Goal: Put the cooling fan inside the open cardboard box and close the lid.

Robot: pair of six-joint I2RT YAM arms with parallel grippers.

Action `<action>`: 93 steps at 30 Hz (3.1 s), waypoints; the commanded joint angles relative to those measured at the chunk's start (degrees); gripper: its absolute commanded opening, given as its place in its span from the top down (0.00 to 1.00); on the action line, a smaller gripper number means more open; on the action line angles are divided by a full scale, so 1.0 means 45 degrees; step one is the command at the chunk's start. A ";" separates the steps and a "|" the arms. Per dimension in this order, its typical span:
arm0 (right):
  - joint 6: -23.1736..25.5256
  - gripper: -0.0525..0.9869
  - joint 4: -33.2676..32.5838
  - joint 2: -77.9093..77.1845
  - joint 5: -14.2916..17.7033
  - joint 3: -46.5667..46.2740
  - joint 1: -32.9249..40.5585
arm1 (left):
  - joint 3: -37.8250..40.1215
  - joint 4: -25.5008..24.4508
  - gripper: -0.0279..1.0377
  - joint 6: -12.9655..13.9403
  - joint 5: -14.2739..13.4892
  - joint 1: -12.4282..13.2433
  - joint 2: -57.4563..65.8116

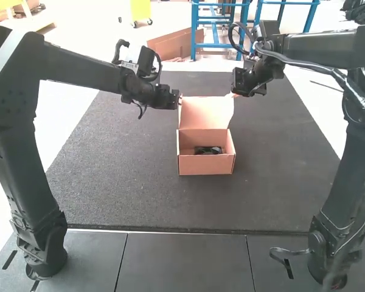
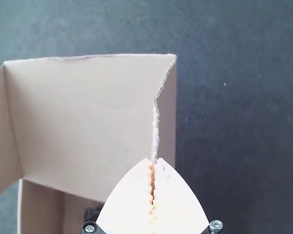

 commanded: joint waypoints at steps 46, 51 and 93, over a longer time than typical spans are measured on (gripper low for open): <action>0.0645 0.96 -0.0919 -0.3301 -0.1411 -0.3760 0.0522 | -0.1138 -0.0274 0.06 -0.0044 0.0278 -0.0409 -0.1230; 0.0664 0.96 -0.0919 -0.3555 -0.1411 -0.4131 0.0561 | -0.1157 -0.0255 0.06 -0.0103 0.0766 -0.0468 -0.1230; 0.0860 0.06 -0.0997 -0.4551 -0.1997 -0.4854 0.0541 | -0.2075 -0.1251 0.06 0.0464 0.0102 -0.0800 -0.3632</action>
